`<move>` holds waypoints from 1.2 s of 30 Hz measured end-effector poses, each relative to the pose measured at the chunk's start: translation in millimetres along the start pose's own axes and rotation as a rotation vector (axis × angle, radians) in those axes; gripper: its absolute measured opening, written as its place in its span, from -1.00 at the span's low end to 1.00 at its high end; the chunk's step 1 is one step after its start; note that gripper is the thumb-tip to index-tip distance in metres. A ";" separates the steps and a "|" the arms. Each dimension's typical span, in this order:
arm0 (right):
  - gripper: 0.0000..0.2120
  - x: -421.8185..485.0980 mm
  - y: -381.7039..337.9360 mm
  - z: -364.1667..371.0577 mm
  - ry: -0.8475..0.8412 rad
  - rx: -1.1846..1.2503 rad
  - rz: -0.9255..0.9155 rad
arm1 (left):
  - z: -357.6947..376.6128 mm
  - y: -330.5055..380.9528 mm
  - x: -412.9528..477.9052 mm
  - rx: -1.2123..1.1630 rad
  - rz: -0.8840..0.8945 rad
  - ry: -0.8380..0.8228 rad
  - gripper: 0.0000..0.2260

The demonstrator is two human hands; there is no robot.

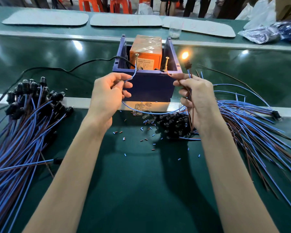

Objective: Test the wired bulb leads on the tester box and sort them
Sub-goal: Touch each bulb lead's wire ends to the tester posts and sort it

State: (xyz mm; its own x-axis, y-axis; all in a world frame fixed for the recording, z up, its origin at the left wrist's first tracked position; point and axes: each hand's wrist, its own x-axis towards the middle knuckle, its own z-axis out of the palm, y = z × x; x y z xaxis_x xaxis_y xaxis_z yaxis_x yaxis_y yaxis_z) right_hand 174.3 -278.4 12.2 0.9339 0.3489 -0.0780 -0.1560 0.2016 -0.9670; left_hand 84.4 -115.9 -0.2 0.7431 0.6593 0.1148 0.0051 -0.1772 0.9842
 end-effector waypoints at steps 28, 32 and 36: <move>-0.68 -9.6 -17.3 2.1 0.123 -0.186 -0.167 | 0.4 35.3 -13.5 -0.422 -0.250 -0.257 -0.47; -0.73 -14.7 -26.8 -7.6 0.089 -0.089 -0.217 | -2.5 39.5 -12.6 -0.513 -0.234 -0.210 -0.43; -0.76 -18.6 -38.1 -18.6 0.127 -0.020 -0.267 | -8.8 42.2 -10.0 -0.585 -0.197 -0.185 -0.35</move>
State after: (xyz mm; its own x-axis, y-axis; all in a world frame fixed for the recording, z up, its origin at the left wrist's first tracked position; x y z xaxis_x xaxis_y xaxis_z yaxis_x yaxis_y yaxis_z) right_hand 168.9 -309.6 45.9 0.9740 0.1686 0.1516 0.1059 0.2527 -0.9617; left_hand 71.3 -123.6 41.4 0.8690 0.4923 -0.0492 -0.1738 0.3969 0.9013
